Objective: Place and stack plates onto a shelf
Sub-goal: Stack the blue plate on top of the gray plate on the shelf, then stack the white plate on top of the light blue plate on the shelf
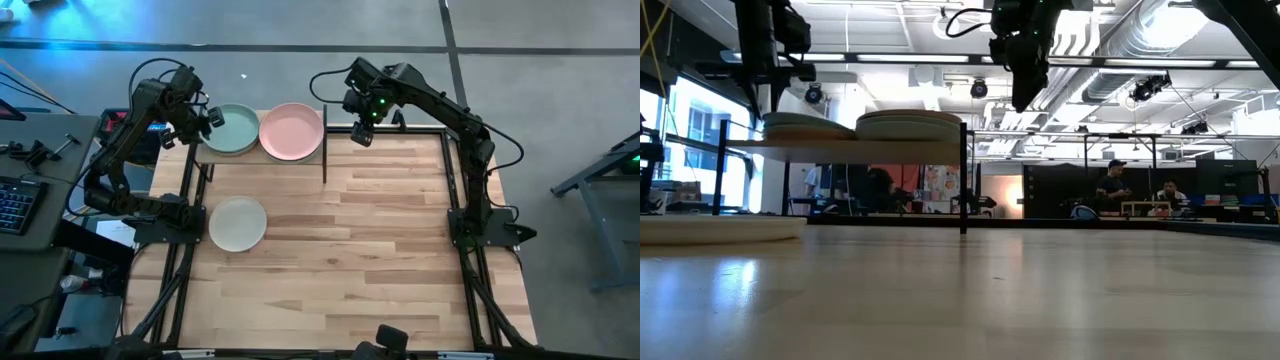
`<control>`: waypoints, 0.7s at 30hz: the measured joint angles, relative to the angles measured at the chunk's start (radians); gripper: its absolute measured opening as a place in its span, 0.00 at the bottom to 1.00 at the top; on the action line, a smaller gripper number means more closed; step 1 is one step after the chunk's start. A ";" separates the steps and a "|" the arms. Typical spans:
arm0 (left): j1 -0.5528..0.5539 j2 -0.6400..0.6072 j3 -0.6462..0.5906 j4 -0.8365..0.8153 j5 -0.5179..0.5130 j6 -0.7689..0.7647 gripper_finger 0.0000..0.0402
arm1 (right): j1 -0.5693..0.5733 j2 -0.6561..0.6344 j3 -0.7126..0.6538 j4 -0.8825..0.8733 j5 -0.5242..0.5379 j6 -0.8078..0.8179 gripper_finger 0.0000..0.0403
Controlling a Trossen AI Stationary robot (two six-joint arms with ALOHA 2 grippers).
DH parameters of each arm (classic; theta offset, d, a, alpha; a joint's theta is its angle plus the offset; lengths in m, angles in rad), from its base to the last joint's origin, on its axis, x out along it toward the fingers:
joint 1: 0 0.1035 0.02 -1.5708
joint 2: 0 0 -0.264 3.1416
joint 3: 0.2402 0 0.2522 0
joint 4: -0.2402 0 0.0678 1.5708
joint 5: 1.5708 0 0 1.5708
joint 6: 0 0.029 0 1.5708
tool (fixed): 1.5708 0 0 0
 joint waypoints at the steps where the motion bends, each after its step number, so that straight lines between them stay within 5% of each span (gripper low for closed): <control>1: 0.000 -0.001 0.000 0.000 0.003 0.004 0.22 | 0.000 0.000 0.000 0.000 0.000 0.001 0.47; 21: 0.000 -0.062 0.000 0.108 0.053 0.031 0.20 | 0.000 0.000 0.000 0.000 0.001 0.012 0.47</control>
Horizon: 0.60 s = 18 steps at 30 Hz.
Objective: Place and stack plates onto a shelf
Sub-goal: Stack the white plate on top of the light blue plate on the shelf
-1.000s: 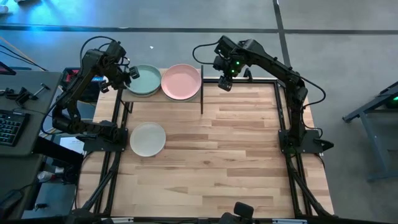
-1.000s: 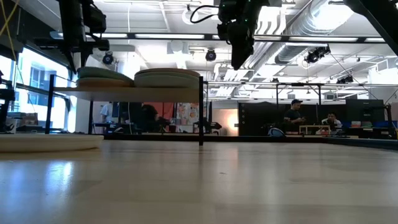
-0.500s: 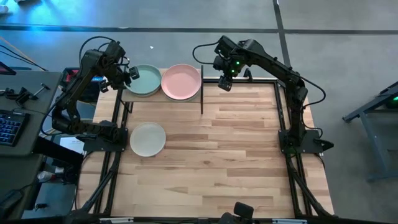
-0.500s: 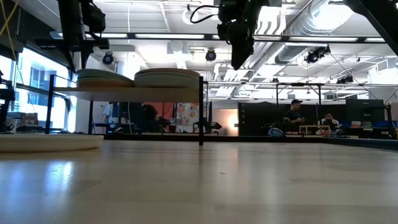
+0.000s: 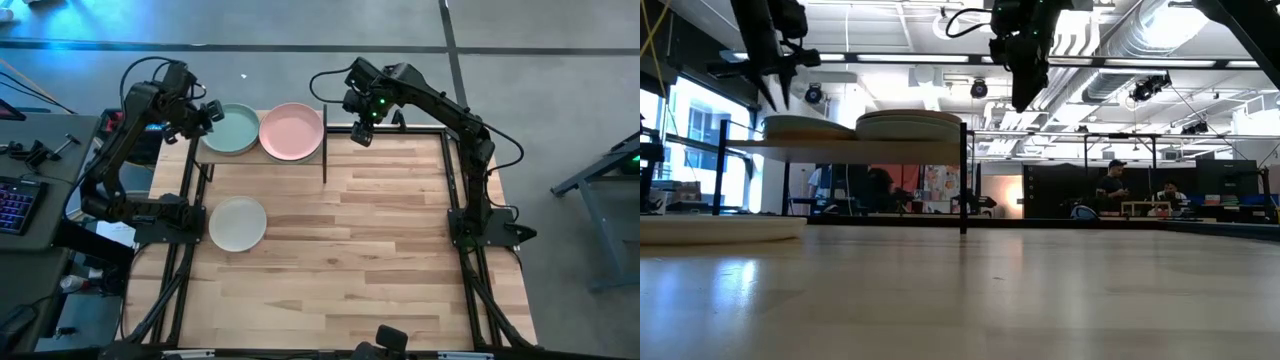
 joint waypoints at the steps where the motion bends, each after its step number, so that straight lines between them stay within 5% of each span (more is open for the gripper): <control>1: -0.001 0.005 0.000 0.004 0.021 0.004 0.20 | 0.000 0.000 0.000 0.000 0.000 0.001 0.47; 18: -0.062 0.159 -0.001 0.002 0.006 -0.006 0.19 | 0.000 0.000 0.000 0.003 0.000 0.001 0.47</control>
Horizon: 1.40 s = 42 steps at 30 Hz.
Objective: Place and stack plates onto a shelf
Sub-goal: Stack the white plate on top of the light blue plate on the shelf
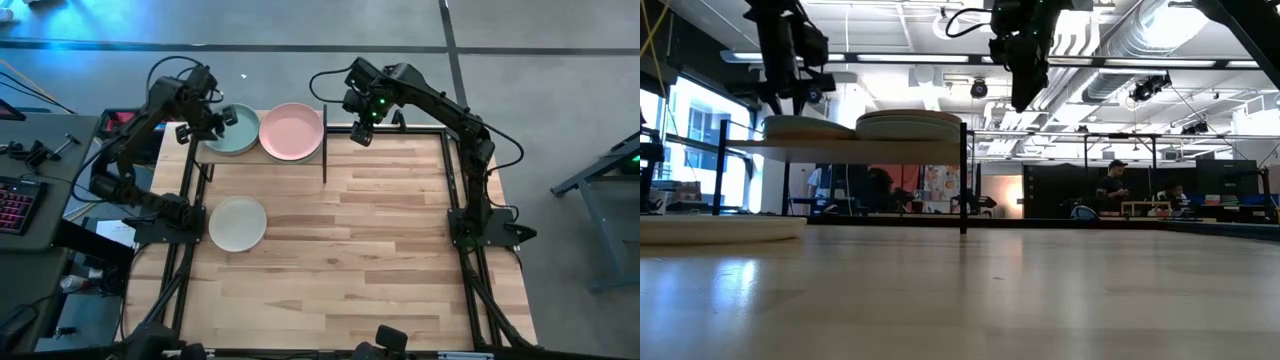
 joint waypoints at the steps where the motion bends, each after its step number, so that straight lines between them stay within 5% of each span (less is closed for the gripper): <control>1: 0.000 0.010 0.000 0.000 0.000 0.000 0.19 | 0.000 0.000 0.000 0.000 0.000 0.000 0.47; 16: -0.007 0.040 0.000 -0.007 -0.005 0.002 0.19 | 0.000 0.000 0.000 0.000 0.000 -0.001 0.47; 25: -0.034 -0.089 0.000 0.045 0.026 0.012 0.19 | 0.000 0.000 0.000 0.000 0.000 0.006 0.47; 42: -0.404 -0.269 0.000 0.044 0.090 0.011 0.19 | 0.093 0.001 0.000 -0.102 -0.174 0.277 0.47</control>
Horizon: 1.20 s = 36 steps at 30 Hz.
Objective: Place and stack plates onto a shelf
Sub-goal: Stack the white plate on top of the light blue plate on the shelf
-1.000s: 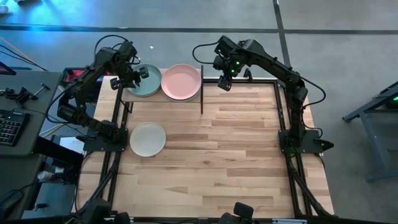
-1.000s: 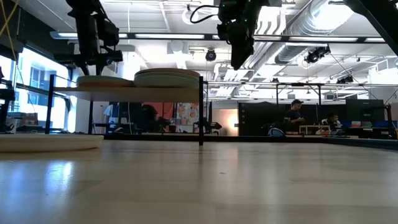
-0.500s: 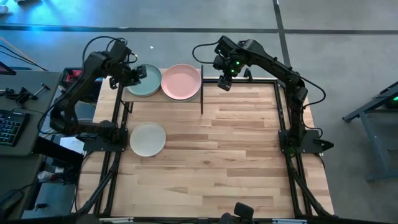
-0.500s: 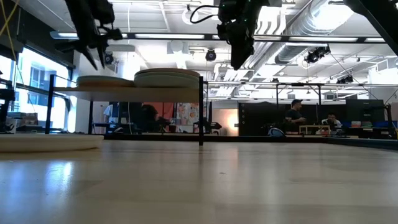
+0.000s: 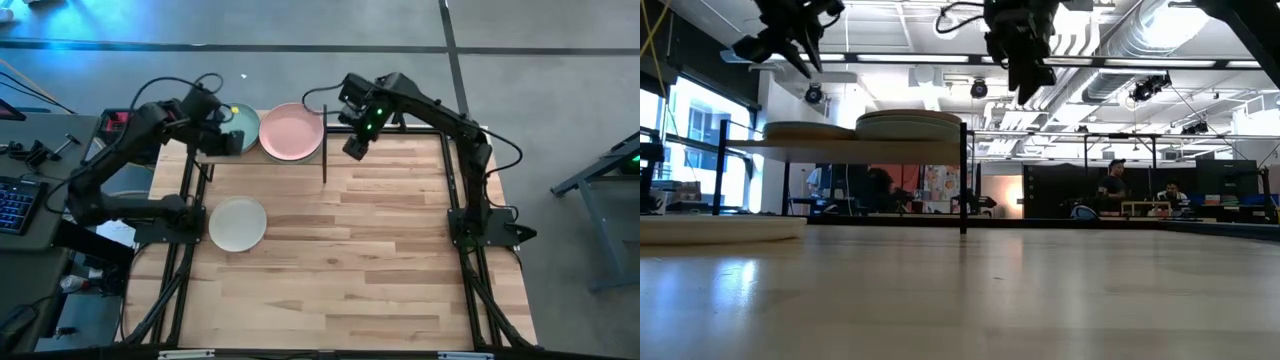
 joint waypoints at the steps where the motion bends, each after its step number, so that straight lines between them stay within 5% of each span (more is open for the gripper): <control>1: -0.025 0.001 0.000 -0.002 -0.001 0.004 0.19 | 0.021 0.000 0.000 0.000 0.000 0.018 0.47; 20: -0.483 0.001 -0.100 -0.145 -0.002 0.096 0.19 | 0.416 0.000 0.000 0.074 0.120 0.437 0.47; 36: -0.758 0.005 -0.331 0.061 -0.009 -0.046 0.19 | 0.586 0.000 0.000 0.076 0.216 0.652 0.47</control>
